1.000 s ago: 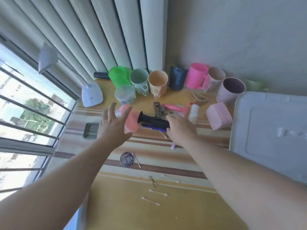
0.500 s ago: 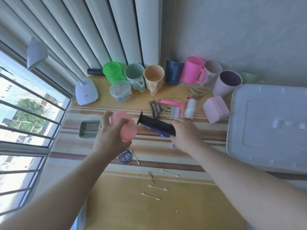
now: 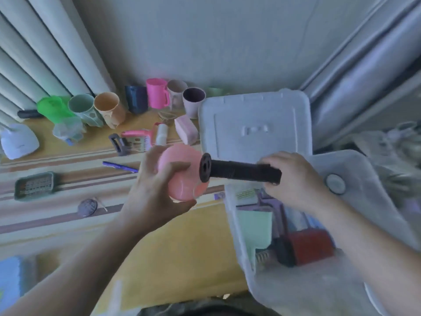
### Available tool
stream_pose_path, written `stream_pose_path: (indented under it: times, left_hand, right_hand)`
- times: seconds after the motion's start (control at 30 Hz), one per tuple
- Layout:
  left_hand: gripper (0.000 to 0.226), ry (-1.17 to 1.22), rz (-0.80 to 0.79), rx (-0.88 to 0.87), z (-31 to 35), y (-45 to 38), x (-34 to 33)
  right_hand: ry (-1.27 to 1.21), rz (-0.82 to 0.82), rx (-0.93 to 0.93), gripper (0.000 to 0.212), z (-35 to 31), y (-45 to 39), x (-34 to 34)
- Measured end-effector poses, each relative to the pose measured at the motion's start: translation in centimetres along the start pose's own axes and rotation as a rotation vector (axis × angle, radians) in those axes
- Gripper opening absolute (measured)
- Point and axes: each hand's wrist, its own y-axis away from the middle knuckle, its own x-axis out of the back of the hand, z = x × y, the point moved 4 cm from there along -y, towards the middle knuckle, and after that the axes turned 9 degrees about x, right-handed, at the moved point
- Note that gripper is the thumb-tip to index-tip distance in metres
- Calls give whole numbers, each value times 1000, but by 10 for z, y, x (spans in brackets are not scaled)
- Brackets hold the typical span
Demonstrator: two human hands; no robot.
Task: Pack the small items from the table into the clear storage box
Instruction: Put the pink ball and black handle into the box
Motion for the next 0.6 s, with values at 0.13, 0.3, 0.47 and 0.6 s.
stream_pose_path:
  times: [0.13,0.3,0.47,0.6]
  left_hand:
    - [83,68,23,-89,78,13,-38]
    - [88,-13,57,-22,129,32,-73]
    - [90,-61,97,36,155,42,-91]
    - [90,-33,-45,8,175,52,-117]
  right_hand:
    - [-130,34,-134,34,44,83,22]
    - [-147,-47,-256,34,110,155,3]
    - [127,-308,-189,29,128,168,-45]
    - [145,-377,-142,31,131,154,-54]
